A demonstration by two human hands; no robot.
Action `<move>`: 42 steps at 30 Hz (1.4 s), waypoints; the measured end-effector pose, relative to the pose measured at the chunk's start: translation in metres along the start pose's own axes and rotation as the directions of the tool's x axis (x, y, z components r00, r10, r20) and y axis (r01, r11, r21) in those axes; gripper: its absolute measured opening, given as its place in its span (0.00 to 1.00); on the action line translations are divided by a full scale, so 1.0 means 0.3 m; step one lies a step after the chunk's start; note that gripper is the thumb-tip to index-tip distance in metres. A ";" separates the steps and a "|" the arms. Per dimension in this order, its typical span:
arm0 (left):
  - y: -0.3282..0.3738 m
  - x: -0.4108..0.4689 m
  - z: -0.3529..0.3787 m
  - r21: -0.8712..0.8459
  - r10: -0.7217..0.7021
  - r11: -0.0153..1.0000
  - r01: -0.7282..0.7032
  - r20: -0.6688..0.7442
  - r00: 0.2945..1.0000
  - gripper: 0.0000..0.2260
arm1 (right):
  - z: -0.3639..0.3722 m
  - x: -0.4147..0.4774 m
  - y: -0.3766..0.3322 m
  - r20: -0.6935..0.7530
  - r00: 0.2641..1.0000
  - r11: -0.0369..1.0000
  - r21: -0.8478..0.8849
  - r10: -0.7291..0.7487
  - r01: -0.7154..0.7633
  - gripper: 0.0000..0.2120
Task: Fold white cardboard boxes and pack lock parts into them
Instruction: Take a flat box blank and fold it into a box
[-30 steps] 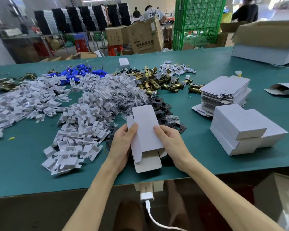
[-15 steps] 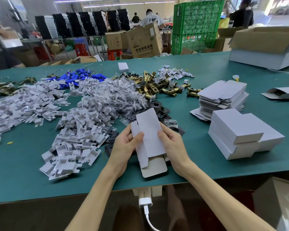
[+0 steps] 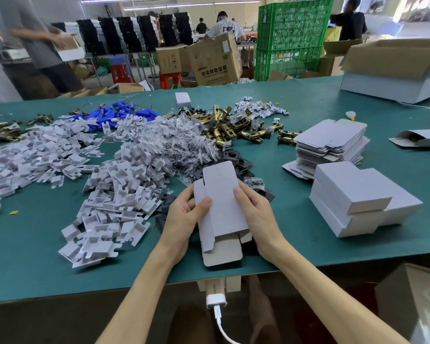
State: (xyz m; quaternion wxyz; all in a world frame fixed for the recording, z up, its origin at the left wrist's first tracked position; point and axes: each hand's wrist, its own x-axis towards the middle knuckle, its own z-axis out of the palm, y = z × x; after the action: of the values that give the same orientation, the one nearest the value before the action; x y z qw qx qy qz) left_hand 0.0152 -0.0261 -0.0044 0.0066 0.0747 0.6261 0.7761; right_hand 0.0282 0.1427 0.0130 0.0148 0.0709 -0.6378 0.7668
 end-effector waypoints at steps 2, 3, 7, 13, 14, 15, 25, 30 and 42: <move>0.004 -0.004 0.006 0.023 0.005 1.000 -0.005 0.020 1.000 0.21 | 0.000 0.005 -0.003 -0.003 1.000 0.999 0.032 0.016 -0.016 0.11; 0.007 -0.005 0.009 0.039 0.011 0.999 -0.012 0.026 1.000 0.22 | -0.001 0.007 -0.003 0.007 1.000 0.998 0.048 0.027 -0.027 0.13; 0.014 -0.009 0.024 0.092 0.011 0.996 -0.016 0.052 0.999 0.24 | -0.012 0.012 -0.002 0.101 0.993 0.992 0.098 0.066 -0.076 0.19; 0.015 -0.009 0.023 0.151 -0.016 0.988 0.007 0.058 0.998 0.17 | -0.022 0.018 0.013 0.113 0.991 0.989 0.128 0.067 -0.081 0.21; 0.013 -0.009 0.021 0.157 -0.021 0.988 0.012 0.056 0.998 0.17 | -0.021 0.017 0.017 0.086 0.995 0.993 0.103 0.056 -0.064 0.20; 0.011 -0.009 0.020 0.159 -0.023 0.987 0.014 0.057 0.998 0.17 | -0.020 0.016 0.023 0.059 0.997 0.996 0.074 0.046 -0.050 0.19; 0.007 -0.017 0.022 0.212 -0.038 0.976 0.038 -0.004 0.999 0.12 | -0.014 0.016 0.044 -0.028 1.000 0.988 -0.151 0.013 -0.017 0.15; 0.015 -0.021 0.028 0.180 -0.049 0.982 0.057 -0.047 0.998 0.11 | -0.016 0.016 0.042 -0.024 0.999 0.995 -0.097 0.022 -0.024 0.11; 0.013 -0.019 0.020 0.080 -0.090 0.992 0.099 -0.100 0.991 0.15 | -0.017 0.007 0.041 0.005 0.999 0.997 -0.065 0.032 -0.032 0.07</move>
State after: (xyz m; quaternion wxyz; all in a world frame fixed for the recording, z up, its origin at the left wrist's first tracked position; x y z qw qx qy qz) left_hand 0.0219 -0.0217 0.0000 0.0102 0.0077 0.6609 0.7503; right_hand 0.0241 0.1454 0.0005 0.0030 0.0622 -0.6633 0.7458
